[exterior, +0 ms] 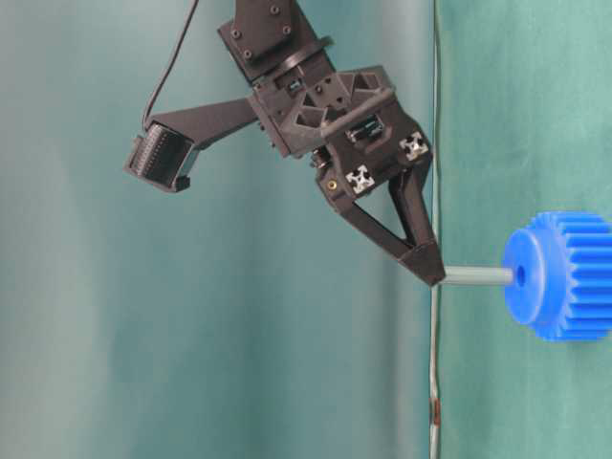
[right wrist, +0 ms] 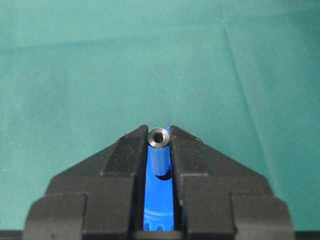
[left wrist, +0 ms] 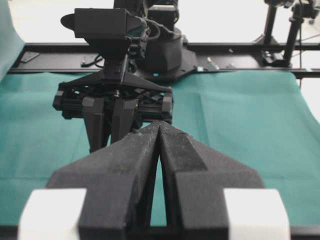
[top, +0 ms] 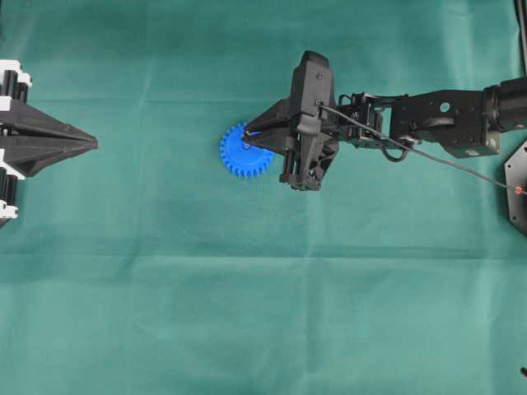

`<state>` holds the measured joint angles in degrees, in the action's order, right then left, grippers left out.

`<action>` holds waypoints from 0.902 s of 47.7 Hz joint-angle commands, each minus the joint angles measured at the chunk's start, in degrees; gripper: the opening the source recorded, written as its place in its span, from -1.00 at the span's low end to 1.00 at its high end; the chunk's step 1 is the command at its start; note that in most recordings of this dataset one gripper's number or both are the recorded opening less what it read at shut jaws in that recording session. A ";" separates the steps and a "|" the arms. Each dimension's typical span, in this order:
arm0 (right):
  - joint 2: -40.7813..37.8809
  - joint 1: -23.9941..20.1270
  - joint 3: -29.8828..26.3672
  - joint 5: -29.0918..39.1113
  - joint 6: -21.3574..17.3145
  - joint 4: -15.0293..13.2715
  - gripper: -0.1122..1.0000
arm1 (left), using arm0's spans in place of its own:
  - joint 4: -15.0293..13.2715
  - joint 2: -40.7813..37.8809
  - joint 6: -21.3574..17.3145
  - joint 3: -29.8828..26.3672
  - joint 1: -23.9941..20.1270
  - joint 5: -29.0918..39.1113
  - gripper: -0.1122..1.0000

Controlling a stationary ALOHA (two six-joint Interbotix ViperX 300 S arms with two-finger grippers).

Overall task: Insert the shaft placed at a random location into the center hole of the medium gear at another random location.
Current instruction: 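Lower the shaft into the gear's center hole with the right gripper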

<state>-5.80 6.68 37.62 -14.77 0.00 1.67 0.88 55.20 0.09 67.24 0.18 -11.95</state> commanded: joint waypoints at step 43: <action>-0.88 0.70 -2.02 -1.76 0.88 0.00 -0.57 | 0.18 -0.18 0.00 -1.14 0.09 -0.26 -0.80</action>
<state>-8.70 7.12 36.65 -15.91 0.09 1.76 0.88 55.20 0.09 67.24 0.18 -11.95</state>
